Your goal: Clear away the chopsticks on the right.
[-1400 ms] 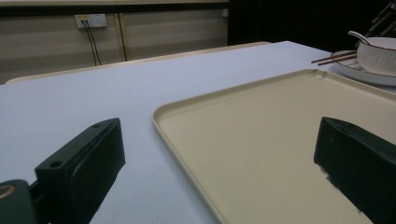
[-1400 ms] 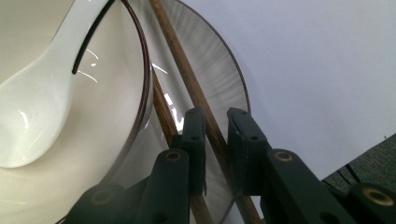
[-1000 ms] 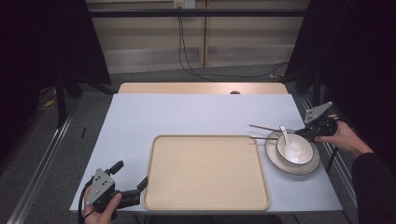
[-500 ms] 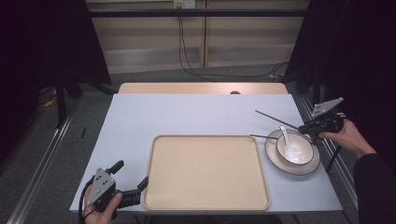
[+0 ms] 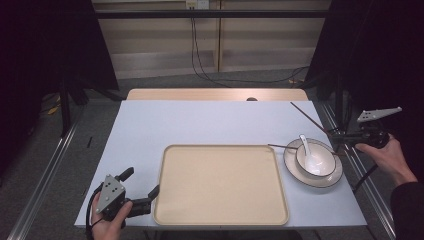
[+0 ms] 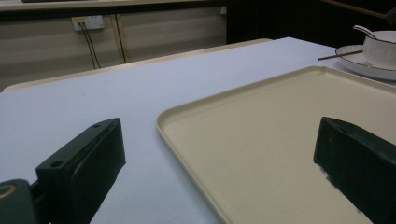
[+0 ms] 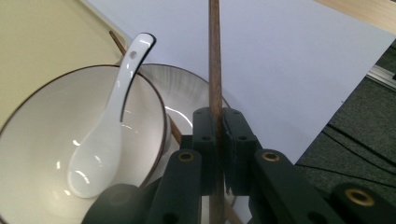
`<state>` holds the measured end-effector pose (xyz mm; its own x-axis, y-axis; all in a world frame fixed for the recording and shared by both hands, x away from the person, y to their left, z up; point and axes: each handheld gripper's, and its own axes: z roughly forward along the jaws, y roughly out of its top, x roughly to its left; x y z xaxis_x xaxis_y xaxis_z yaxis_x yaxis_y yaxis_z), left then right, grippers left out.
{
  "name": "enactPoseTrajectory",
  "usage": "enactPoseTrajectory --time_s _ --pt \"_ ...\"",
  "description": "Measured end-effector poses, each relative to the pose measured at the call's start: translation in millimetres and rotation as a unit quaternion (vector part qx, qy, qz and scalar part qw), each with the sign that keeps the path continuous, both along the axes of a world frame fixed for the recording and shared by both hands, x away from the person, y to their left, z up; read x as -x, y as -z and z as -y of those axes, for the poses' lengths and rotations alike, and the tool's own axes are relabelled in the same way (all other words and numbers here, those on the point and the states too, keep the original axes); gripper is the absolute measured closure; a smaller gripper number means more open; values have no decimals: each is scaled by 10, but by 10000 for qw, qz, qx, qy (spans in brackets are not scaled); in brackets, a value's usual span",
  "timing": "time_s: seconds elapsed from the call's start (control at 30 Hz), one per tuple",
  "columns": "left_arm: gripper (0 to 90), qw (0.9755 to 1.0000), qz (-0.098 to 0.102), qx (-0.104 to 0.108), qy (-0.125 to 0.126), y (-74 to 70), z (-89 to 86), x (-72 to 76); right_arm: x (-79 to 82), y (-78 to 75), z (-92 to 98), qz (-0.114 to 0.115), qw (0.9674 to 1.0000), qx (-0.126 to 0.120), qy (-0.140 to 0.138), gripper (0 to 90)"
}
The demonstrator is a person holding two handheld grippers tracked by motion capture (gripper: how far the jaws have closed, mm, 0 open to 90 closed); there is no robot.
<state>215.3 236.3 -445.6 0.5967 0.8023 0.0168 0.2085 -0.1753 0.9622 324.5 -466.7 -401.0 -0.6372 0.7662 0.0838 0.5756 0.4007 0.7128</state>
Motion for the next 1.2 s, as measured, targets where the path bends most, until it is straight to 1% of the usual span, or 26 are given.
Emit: enactPoseTrajectory --time_s 0.07,0.1,0.13,0.17,0.3,0.33,0.37,0.4,0.43,0.47,0.6,0.63,0.7,0.73,0.77,0.8,0.83,0.87,0.9,0.93,0.97,1.03,1.1,1.13,1.17,1.2 --pt "20 10000 49 -23 26 -13 -10 -21 78 -17 -12 -36 9998 -122 166 852" --pt "20 10000 49 -23 26 -13 -10 -21 108 -20 -17 -19 9996 -203 180 851" --pt "20 9999 112 20 9 -22 -19 -34 152 -34 -31 -31 9993 -292 227 852" --pt "20 9999 128 -18 7 -26 -36 -31 177 -38 -44 -7 9991 -346 259 852" --pt "20 9999 151 51 -28 -23 -66 1 283 -67 -119 -105 9985 -438 316 853" --pt "20 9999 167 15 -44 -22 -75 8 328 -78 -158 -130 9983 -441 359 853" --pt "19 9999 161 41 -33 -17 -70 11 363 -87 -187 -140 9978 -468 445 853" --pt "17 9999 154 -5 8 -13 -60 6 425 -89 -245 -142 9965 -615 556 853" --pt "16 9999 154 -5 8 -13 -60 6 425 -89 -245 -142 9965 -615 556 853" --pt "15 9998 169 -65 70 -15 -37 4 485 -80 -317 -217 9951 -672 698 853" --pt "15 9998 181 -74 90 -11 -21 5 574 -72 -411 -309 9924 -832 850 853" --pt "15 9998 176 -35 91 -6 -17 2 597 -71 -437 -318 9921 -840 876 853" --pt "15 9998 167 -38 59 -7 -22 -1 642 -69 -470 -324 9892 -1089 931 853" --pt "15 9997 197 -115 68 -11 -37 -7 659 -71 -481 -340 9880 -1148 976 853" --pt "15 9997 202 -102 63 -10 -37 -7 690 -77 -506 -322 9865 -1202 1066 853" --pt "16 9998 188 -53 39 -9 -32 -3 749 -93 -552 -341 9839 -1343 1131 853" --pt "15 9998 188 -53 39 -9 -32 -3 749 -93 -552 -341 9839 -1343 1131 853" --pt "15 9998 169 -17 96 -6 -26 -8 775 -98 -570 -359 9827 -1406 1155 853" --pt "16 9997 196 -89 107 -5 -22 -20 845 -104 -649 -394 9799 -1519 1232 853" --pt "16 9997 195 -74 86 -4 -18 -22 869 -99 -686 -455 9788 -1568 1235 853" --pt "16 9997 195 -74 86 -4 -18 -22 869 -99 -686 -455 9788 -1568 1235 853" --pt "16 9997 213 -60 83 -8 -21 -30 929 -79 -811 -517 9775 -1607 1263 853" --pt "17 9998 204 -43 78 -8 -25 -29 955 -58 -910 -513 9778 -1689 1130 853" --pt "17 9998 208 -30 44 -9 -29 -30 968 -46 -978 -524 9791 -1646 1069 853" --pt "17 9998 208 -30 44 -9 -29 -30 973 -37 -1022 -527 9791 -1640 1080 853" --pt "17 9998 172 39 100 -4 -26 -34 981 -21 -1067 -543 9791 -1670 1022 853"
